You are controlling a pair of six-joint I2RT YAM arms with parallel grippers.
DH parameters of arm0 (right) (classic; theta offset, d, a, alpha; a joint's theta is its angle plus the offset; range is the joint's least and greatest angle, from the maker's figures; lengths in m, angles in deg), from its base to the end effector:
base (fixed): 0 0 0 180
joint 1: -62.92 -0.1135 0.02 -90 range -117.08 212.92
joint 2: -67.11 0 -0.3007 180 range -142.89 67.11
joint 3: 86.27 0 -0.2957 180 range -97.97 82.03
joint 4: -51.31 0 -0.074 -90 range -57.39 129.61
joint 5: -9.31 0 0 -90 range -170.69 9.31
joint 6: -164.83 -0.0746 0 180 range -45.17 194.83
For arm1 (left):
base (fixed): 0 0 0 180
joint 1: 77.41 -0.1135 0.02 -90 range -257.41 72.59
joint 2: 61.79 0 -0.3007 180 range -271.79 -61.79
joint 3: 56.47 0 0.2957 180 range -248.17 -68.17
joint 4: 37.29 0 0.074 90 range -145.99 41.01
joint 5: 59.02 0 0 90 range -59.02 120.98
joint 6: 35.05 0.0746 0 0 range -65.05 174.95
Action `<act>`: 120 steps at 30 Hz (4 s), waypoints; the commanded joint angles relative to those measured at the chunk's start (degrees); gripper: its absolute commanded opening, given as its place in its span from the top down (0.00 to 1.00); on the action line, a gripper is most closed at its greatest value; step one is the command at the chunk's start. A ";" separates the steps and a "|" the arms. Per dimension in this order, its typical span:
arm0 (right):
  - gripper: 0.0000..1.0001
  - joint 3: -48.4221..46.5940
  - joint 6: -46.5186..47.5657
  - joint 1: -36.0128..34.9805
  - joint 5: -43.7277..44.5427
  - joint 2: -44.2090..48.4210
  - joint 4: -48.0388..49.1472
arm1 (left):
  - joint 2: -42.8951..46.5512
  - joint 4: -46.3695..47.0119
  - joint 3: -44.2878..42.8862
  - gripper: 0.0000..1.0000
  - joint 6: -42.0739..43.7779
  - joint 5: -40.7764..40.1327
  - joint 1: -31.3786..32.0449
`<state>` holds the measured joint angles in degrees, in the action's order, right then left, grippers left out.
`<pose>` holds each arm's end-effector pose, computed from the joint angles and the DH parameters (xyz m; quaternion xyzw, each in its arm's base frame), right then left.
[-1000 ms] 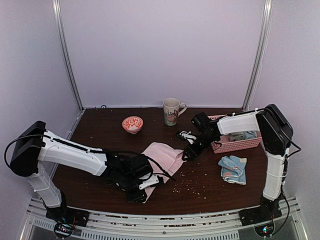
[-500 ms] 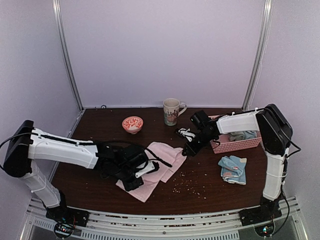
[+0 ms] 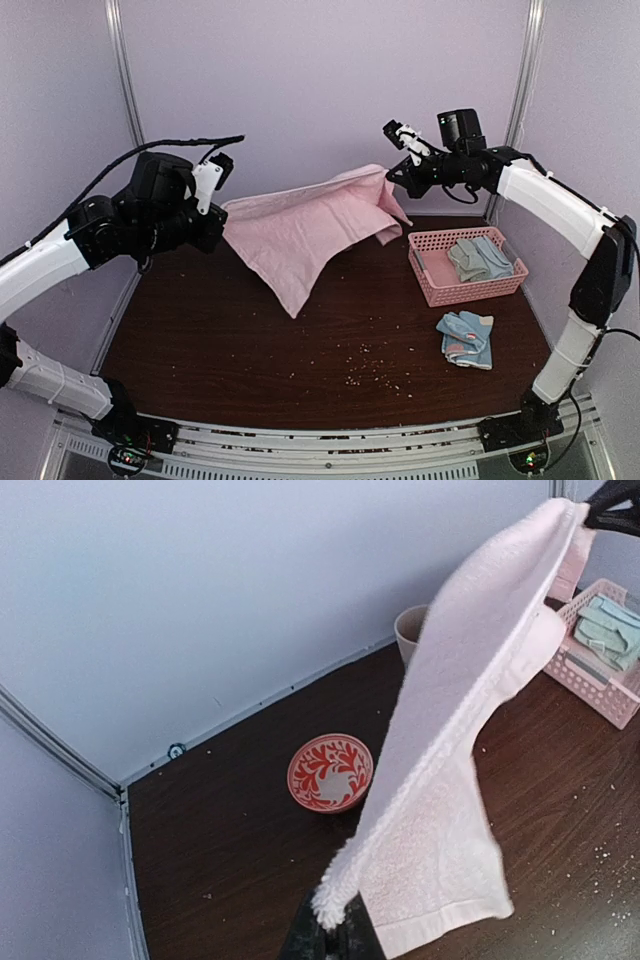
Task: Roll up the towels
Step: Flatten out the towel at the center of the board.
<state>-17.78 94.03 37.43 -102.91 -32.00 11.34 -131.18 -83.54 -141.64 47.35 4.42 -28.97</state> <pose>0.4240 0.2334 0.4077 -0.4114 0.7382 0.1924 0.4987 0.2372 -0.2173 0.4040 0.1879 0.8316 -0.0510 0.5202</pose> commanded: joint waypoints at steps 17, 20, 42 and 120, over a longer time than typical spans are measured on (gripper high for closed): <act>0.82 22.17 19.96 -19.06 -7.46 3.26 -27.91 | 4.73 -2.97 12.15 1.00 -7.98 1.26 -0.43; 0.69 24.75 20.54 -18.76 -7.72 2.77 -26.21 | 0.12 -4.44 11.40 1.00 -9.90 0.82 -0.59; 0.58 46.69 33.27 -19.41 2.71 9.39 -12.49 | -4.20 -1.84 16.10 1.00 -10.09 2.29 -4.52; 1.00 17.13 7.67 11.58 -30.22 35.30 -21.40 | 27.80 -3.53 4.80 1.00 -2.96 25.70 -22.14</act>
<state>-2.94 94.42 47.98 -121.82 -2.43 -2.35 -108.23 -87.14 -138.54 45.87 18.65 -50.80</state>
